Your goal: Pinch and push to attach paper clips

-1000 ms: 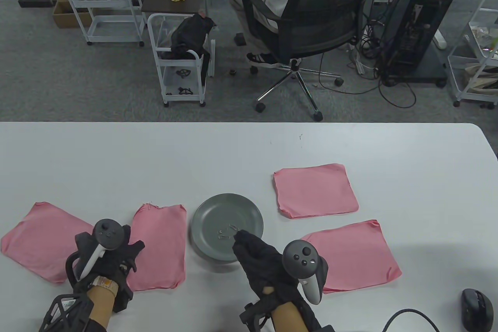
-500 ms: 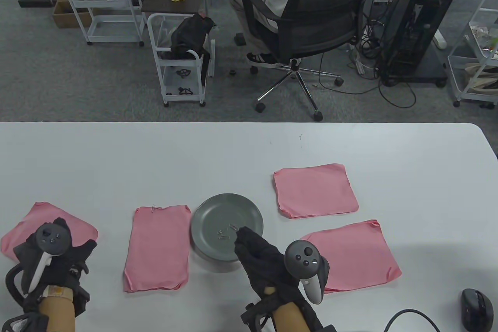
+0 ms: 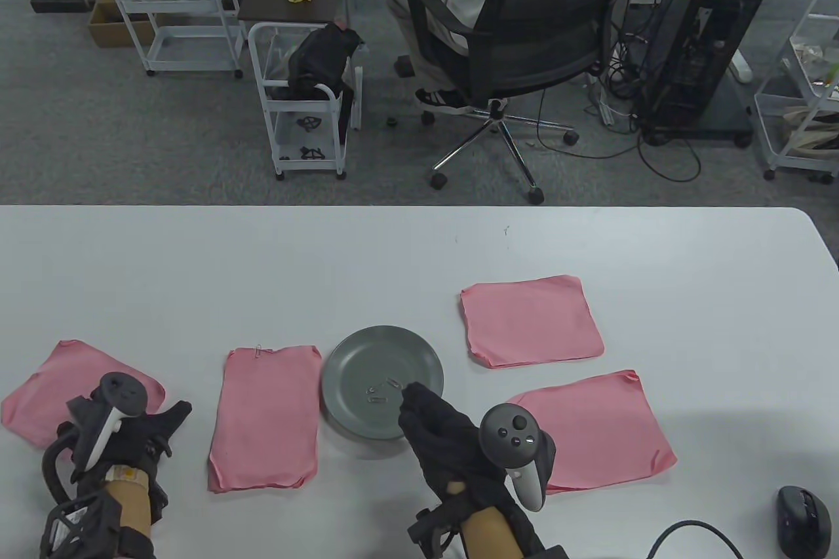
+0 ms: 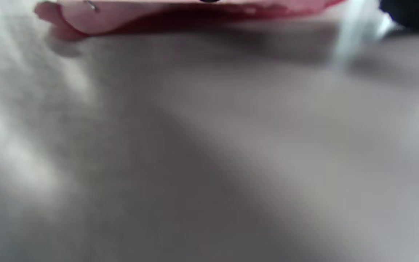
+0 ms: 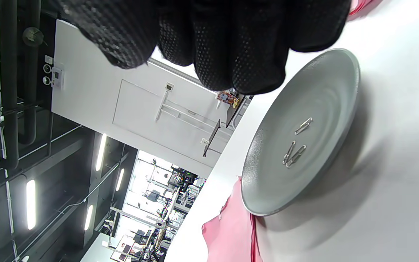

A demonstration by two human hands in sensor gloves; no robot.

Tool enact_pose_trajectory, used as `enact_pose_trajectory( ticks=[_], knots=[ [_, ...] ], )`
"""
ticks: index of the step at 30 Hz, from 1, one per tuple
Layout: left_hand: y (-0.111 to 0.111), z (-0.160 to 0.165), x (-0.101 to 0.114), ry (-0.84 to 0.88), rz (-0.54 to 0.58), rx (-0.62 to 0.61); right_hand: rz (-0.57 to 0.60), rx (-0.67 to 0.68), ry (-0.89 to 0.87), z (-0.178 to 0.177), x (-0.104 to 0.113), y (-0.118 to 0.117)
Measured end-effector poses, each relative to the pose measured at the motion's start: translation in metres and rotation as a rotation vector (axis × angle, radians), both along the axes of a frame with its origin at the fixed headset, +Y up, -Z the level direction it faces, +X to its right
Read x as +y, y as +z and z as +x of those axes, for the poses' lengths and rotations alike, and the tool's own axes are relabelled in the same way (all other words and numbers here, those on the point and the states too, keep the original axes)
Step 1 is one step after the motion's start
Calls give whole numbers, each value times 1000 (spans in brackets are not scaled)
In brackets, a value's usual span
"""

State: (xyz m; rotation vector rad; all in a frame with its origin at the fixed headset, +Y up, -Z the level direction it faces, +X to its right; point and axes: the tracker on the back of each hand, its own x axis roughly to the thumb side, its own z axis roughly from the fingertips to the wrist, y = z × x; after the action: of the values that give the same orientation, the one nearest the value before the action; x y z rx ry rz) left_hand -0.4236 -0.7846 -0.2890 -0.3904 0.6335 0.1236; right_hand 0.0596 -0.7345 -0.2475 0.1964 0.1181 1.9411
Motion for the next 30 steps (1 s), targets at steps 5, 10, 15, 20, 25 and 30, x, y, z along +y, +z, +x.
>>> enact_pose_trajectory(
  ticks=[5, 10, 15, 20, 25, 30],
  knots=[
    [-3, 10, 5, -49, 57, -63, 2, -2, 9, 0, 0, 0],
    [-3, 28, 12, -149, 79, -175, -4, 9, 13, -2, -2, -1],
    [1, 51, 16, -259, 92, -357, -1, 22, 18, -3, -1, 0],
    [12, 42, 52, -114, 338, -321, -13, 32, 5, -3, -2, 0],
    [36, 31, 100, 665, 832, -441, -51, 108, -64, -8, -5, -1],
    [46, 81, 123, 1188, 919, -770, -155, 288, -234, -20, -12, 0]
  ],
)
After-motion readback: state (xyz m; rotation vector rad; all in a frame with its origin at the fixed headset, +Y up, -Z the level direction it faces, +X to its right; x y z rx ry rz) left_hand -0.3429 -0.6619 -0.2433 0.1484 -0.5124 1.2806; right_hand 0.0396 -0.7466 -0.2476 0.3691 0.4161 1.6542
